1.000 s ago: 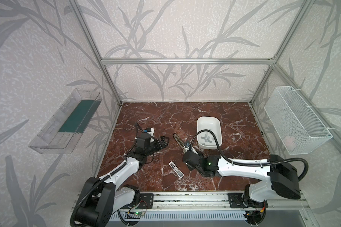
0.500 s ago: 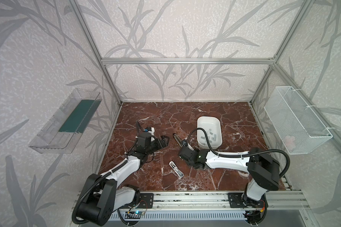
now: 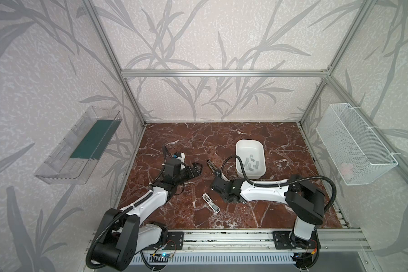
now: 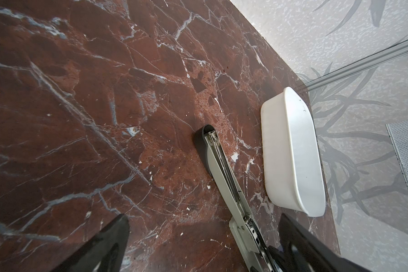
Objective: Load the staples into the stapler
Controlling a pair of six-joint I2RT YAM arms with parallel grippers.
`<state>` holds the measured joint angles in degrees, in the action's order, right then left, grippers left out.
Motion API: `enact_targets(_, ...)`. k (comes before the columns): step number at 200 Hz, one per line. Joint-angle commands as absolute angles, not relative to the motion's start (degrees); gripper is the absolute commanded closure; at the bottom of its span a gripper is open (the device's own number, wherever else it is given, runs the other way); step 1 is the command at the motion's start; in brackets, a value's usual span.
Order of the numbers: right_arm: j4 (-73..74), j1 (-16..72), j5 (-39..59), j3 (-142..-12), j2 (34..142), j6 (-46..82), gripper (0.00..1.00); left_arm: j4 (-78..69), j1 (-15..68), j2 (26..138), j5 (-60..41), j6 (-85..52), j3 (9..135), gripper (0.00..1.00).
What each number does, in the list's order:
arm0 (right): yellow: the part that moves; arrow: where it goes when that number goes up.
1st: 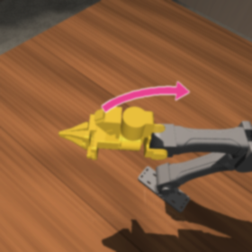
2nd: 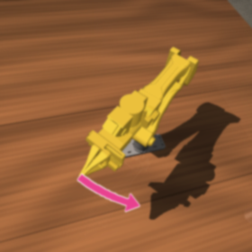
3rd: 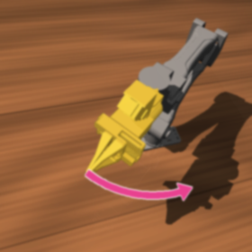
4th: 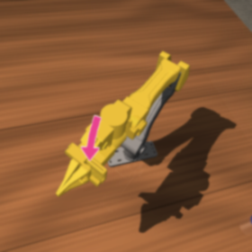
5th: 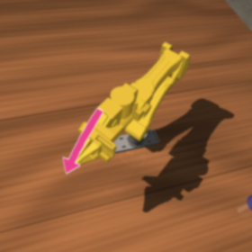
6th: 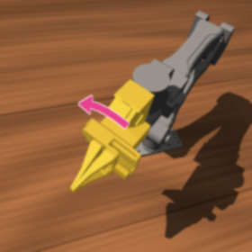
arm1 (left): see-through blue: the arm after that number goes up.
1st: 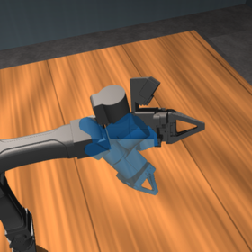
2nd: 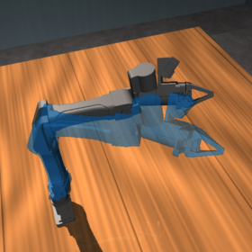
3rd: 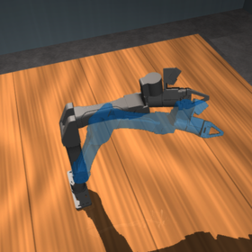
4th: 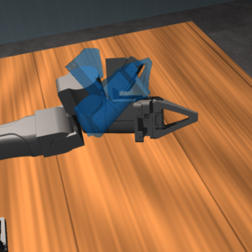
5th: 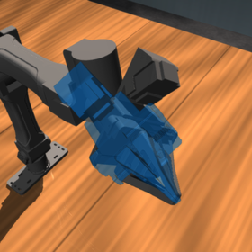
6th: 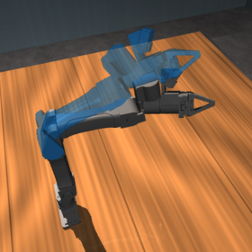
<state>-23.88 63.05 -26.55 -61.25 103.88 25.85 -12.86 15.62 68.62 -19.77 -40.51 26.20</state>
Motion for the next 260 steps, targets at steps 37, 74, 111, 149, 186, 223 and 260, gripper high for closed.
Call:
enact_targets(37,-22.0,63.2,-20.2,-56.3,100.9,27.3,0.74,-13.3,16.4,69.2,-20.6,-40.1,25.9,0.06)
enact_targets(74,-21.3,64.0,-19.2,-53.4,96.9,28.7,0.71,-13.7,17.4,70.4,-20.9,-40.1,26.0,0.05)
enact_targets(111,-20.5,64.4,-18.7,-50.6,94.1,30.0,0.68,-15.8,18.5,73.0,-21.4,-40.2,26.1,0.05)
enact_targets(149,-18.8,64.8,-18.8,-49.0,93.0,30.2,0.82,-19.2,19.6,78.4,-23.7,-41.4,27.2,0.05)
enact_targets(186,-12.8,64.9,-16.6,-48.0,93.0,29.0,0.91,-25.4,20.0,85.0,-24.9,-44.4,28.1,0.05)
enact_targets(223,-8.6,64.3,-13.6,-50.4,96.3,28.2,0.96,-30.4,20.1,90.2,-27.1,-48.3,29.2,0.06)
enact_targets(260,-6.5,63.6,-11.9,-52.2,97.5,28.6,0.97,-30.2,21.0,92.4,-25.6,-50.9,29.4,0.07)
